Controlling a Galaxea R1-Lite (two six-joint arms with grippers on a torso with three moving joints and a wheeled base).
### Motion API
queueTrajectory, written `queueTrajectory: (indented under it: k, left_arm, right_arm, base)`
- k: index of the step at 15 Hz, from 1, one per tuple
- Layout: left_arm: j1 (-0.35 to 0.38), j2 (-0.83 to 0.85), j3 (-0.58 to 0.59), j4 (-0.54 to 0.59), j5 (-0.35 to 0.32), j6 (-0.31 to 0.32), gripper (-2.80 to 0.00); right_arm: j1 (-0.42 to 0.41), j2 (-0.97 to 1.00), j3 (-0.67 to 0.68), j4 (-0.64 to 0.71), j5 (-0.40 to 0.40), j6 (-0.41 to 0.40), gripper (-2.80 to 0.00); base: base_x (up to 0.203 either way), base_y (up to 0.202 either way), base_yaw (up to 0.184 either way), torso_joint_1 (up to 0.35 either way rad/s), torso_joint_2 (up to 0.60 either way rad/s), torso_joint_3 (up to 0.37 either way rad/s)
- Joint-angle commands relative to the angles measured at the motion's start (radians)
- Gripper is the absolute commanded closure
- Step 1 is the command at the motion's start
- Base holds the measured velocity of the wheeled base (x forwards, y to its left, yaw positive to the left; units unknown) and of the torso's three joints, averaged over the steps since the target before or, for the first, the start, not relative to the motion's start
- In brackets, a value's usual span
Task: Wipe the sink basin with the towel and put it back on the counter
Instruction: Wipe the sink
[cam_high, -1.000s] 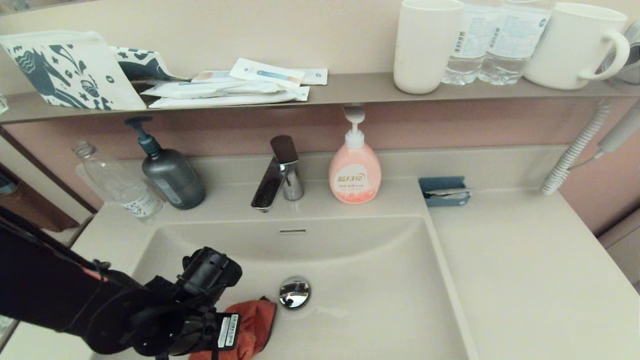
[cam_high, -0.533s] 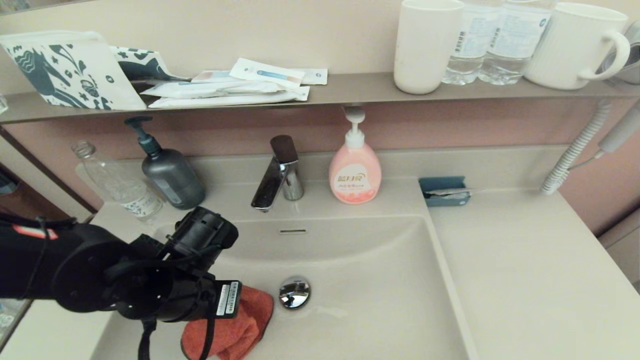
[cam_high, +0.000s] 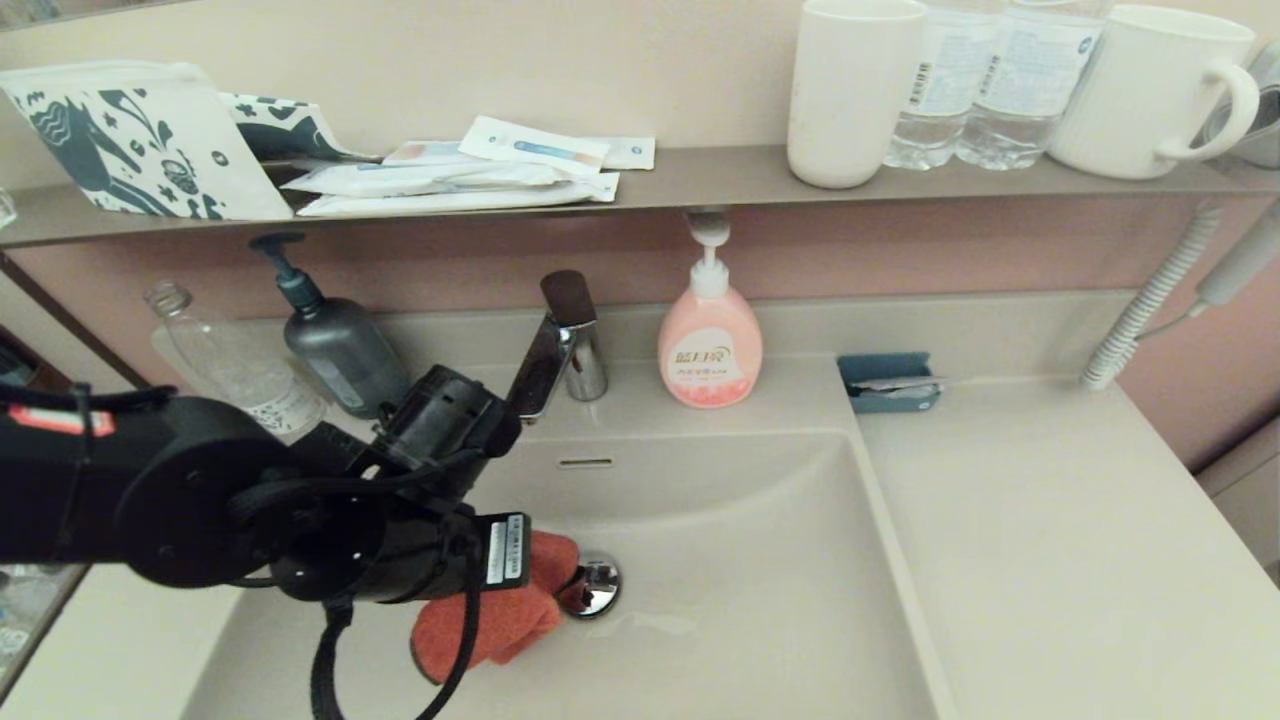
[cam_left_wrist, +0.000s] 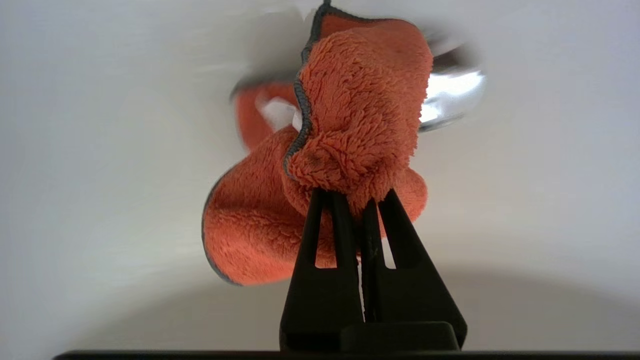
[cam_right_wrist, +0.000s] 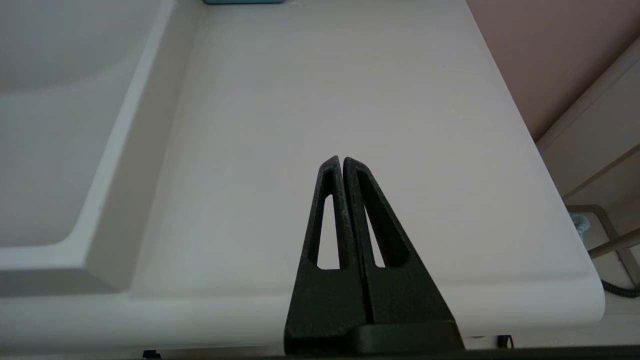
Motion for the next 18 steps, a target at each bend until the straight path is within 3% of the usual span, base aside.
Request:
queueTrajectory:
  k: [1,4,8,13,18]
  left_arm:
    - [-0.052,0.047,-0.053,0.008,0.002,-0.054,0.0]
    - [-0.167,0.075,-0.112,0.061,0.012,-0.207,0.0]
    - [-0.243,0.085,-0.165,0.07,0.047,-0.322,0.0]
    - [-0.342,0.237,-0.208,0.069,0.11,-0.388,0.0]
    - [-0.388,0.424,-0.342,0.088,0.138,-0.385,0.0]
  right_arm:
    - [0.0,0.001,0.0,0.0,0.0,-0.001,0.0]
    - [0.0,0.001,0.0,0.0,0.0,-0.001,0.0]
    - [0.0,0.001,0.0,0.0,0.0,-0.001,0.0]
    - [0.0,0.001,0.0,0.0,0.0,-0.001,0.0]
    - [0.0,0.001,0.0,0.0,0.0,-0.001,0.0]
  base:
    - [0.0,0.0,0.0,0.0,0.0,0.0]
    - [0.0,0.0,0.0,0.0,0.0,0.0]
    - [0.0,0.0,0.0,0.0,0.0,0.0]
    - [0.0,0.0,0.0,0.0,0.0,0.0]
    - [0.0,0.0,0.0,0.0,0.0,0.0]
